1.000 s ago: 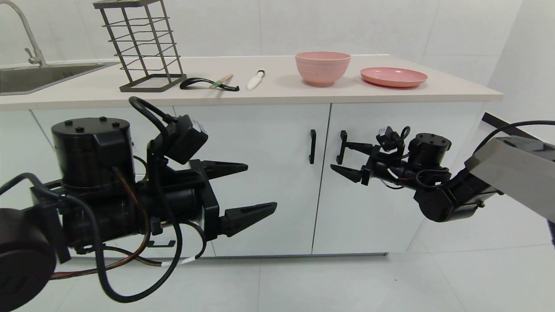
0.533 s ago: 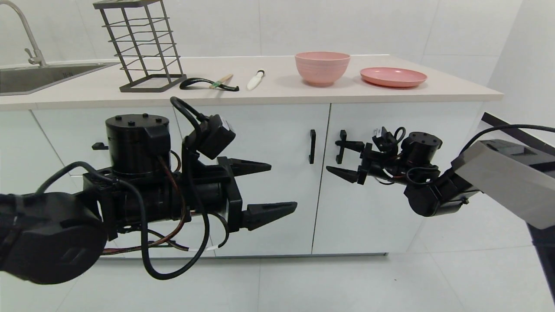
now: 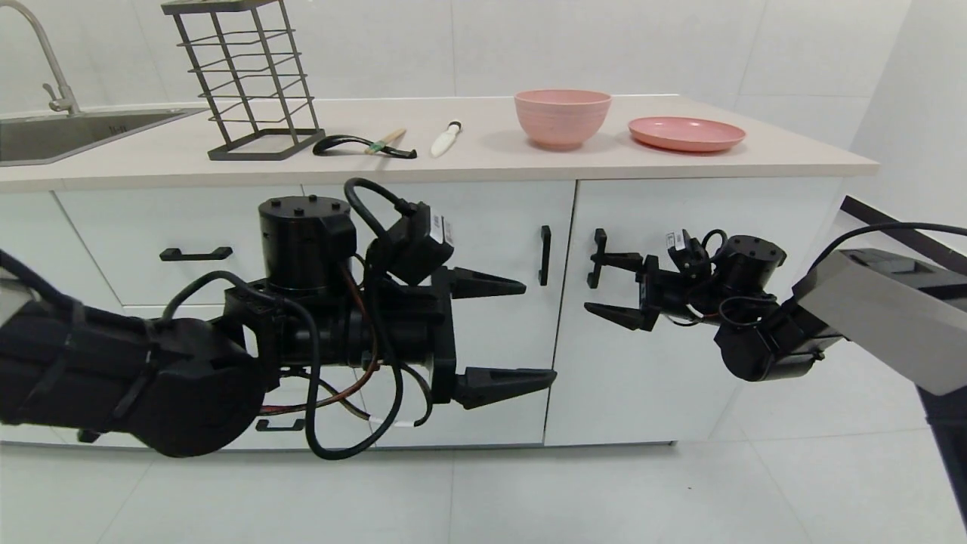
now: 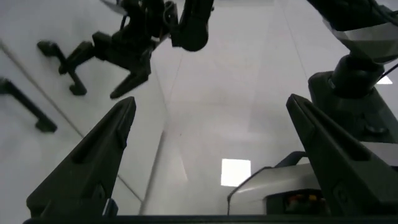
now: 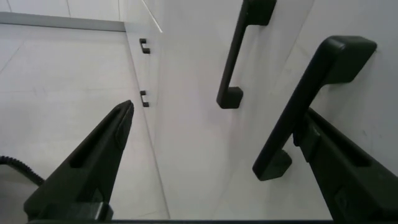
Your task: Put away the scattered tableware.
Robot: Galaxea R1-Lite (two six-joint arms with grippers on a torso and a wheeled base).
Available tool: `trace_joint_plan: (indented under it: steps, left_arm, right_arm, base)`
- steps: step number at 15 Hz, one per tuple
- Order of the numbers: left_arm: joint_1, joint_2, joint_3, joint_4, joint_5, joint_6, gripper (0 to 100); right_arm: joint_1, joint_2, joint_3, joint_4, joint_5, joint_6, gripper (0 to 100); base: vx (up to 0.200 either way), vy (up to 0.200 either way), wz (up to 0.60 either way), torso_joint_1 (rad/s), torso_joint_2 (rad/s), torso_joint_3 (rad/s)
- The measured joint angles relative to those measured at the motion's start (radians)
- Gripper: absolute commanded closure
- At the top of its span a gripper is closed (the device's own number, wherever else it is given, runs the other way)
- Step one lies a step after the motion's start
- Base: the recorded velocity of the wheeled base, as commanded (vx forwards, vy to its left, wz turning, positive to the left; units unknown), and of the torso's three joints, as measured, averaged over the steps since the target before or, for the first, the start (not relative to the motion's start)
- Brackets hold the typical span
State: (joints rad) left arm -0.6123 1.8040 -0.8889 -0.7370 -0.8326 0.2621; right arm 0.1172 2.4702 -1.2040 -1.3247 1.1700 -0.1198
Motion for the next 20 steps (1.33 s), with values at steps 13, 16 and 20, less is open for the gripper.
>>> trace_joint_plan:
  steps: [13, 16, 20]
  left_arm:
    - [-0.035, 0.308, -0.434, -0.015, 0.137, -0.124, 0]
    - [-0.044, 0.38, -0.526, -0.014, 0.219, -0.129, 0]
    - [-0.069, 0.453, -0.62, -0.001, 0.249, -0.136, 0]
  right_arm:
    - [0.001, -0.145, 0.393, -0.244, 0.134, 0.089, 0]
    - [0.001, -0.171, 0.433, -0.244, 0.152, 0.082, 0]
    - [0.003, -0.198, 0.463, -0.241, 0.154, 0.082, 0]
  base:
    - [0.0, 0.0, 0.0, 0.0, 0.0, 0.0]
    - [0.0, 0.0, 0.0, 0.0, 0.0, 0.0]
    - [0.0, 0.0, 0.0, 0.0, 0.0, 0.0]
